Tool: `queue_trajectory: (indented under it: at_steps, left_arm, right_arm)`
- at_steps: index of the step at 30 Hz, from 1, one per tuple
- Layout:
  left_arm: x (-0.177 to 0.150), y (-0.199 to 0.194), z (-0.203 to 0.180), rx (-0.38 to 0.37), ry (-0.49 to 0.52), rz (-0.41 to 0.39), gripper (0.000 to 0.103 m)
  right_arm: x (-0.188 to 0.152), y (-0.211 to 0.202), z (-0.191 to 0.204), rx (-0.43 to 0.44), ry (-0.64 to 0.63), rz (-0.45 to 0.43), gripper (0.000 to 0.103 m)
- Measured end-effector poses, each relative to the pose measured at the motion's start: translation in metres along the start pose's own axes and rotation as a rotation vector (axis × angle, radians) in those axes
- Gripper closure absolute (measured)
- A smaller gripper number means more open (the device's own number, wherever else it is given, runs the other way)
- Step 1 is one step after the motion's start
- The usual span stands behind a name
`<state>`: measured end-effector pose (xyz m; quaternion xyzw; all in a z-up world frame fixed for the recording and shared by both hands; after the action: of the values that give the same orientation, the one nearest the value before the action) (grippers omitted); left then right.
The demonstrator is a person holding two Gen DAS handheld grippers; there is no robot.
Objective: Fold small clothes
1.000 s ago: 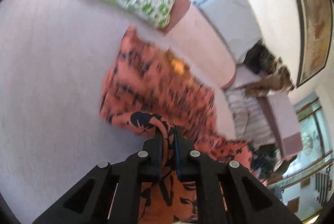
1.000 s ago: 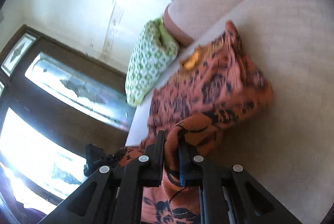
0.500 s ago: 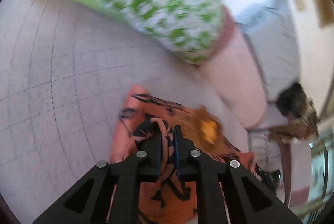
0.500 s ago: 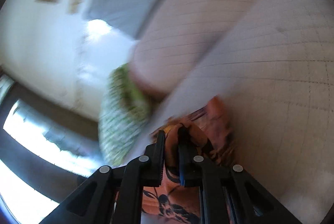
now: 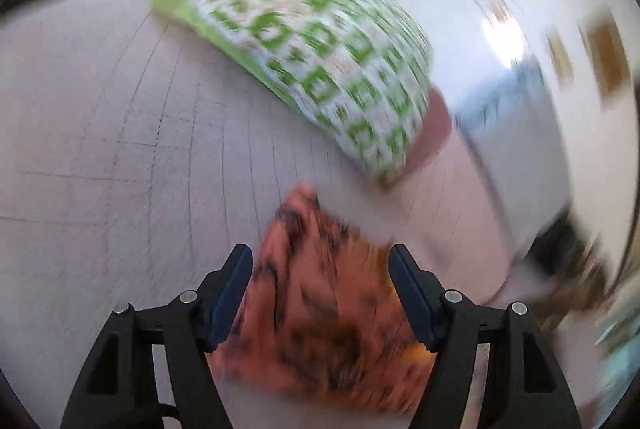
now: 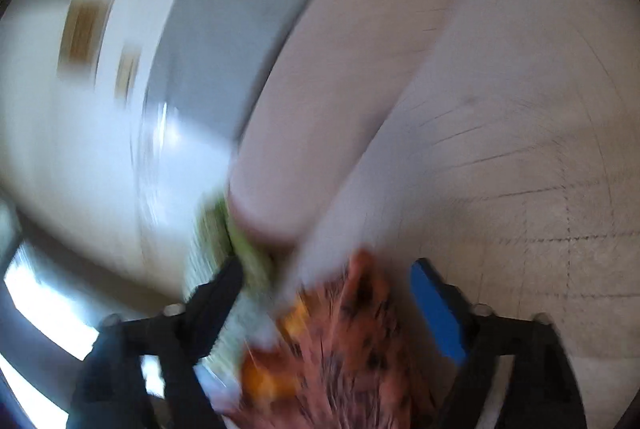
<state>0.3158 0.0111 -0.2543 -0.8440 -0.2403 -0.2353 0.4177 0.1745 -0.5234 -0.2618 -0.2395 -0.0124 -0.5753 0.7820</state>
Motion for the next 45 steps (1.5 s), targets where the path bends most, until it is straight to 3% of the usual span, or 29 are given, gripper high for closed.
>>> queue_trajectory:
  at_steps: [1, 3, 7, 9, 13, 16, 20, 24, 27, 30, 34, 38, 40, 43, 45]
  left_arm:
    - [-0.01, -0.005, -0.011, 0.0, 0.046, 0.015, 0.032]
    - [-0.038, -0.006, -0.038, -0.043, 0.122, 0.065, 0.032]
    - [-0.069, 0.009, -0.081, -0.1, 0.256, 0.149, 0.032]
    - [-0.079, 0.021, -0.088, -0.069, 0.326, 0.175, 0.032]
    - [-0.084, 0.055, -0.067, -0.055, 0.254, 0.282, 0.034]
    - [-0.081, 0.061, -0.06, -0.083, 0.219, 0.293, 0.035]
    - [-0.079, 0.06, -0.059, -0.081, 0.227, 0.285, 0.035]
    - [-0.081, 0.062, -0.063, -0.069, 0.268, 0.298, 0.035]
    - [-0.077, 0.062, -0.061, -0.089, 0.233, 0.304, 0.035]
    - [-0.074, 0.061, -0.058, -0.118, 0.182, 0.301, 0.035]
    - [-0.072, 0.055, -0.057, -0.138, 0.16, 0.295, 0.035]
    - [-0.062, 0.048, -0.054, -0.129, 0.133, 0.244, 0.035]
    - [-0.056, 0.046, -0.049, -0.1, 0.137, 0.223, 0.035]
    - [-0.049, 0.047, -0.04, -0.08, 0.119, 0.204, 0.035]
    - [-0.045, 0.049, -0.03, -0.057, 0.084, 0.192, 0.035]
  right_arm:
    - [-0.011, 0.002, 0.014, 0.002, -0.054, 0.029, 0.043]
    - [-0.052, 0.017, 0.044, -0.006, -0.166, 0.15, 0.064]
    - [-0.123, 0.055, 0.059, -0.104, -0.288, 0.311, 0.064]
    - [-0.153, 0.077, 0.06, -0.143, -0.329, 0.379, 0.065]
    - [-0.189, 0.107, 0.057, -0.169, -0.354, 0.463, 0.065]
    - [-0.197, 0.127, 0.065, -0.202, -0.417, 0.464, 0.065]
    - [-0.166, 0.17, 0.087, -0.259, -0.452, 0.401, 0.065]
    - [-0.088, 0.209, 0.124, -0.297, -0.434, 0.19, 0.065]
    - [-0.052, 0.223, 0.129, -0.324, -0.344, 0.148, 0.064]
    - [-0.052, 0.201, 0.133, -0.254, -0.302, 0.152, 0.064]
    - [-0.093, 0.163, 0.12, -0.223, -0.374, 0.251, 0.064]
    - [-0.104, 0.137, 0.076, -0.364, -0.419, 0.227, 0.064]
    - [-0.088, 0.14, 0.05, -0.466, -0.392, 0.196, 0.064]
    - [-0.043, 0.148, 0.007, -0.693, -0.388, 0.083, 0.064]
    - [-0.035, 0.152, -0.001, -0.708, -0.309, 0.099, 0.063]
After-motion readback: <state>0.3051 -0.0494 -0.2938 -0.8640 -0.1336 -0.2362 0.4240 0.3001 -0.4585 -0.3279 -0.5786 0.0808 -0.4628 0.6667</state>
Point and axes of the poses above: each gripper's, at about its wrist camera, not at the fingertips, and y roughly the way its jaws point, z to its left, x to its top, the point moved 6 cm from there along y, roughly the way its jaws point, and after that the axes turned 13 degrees about y, right-handed, at the moved point
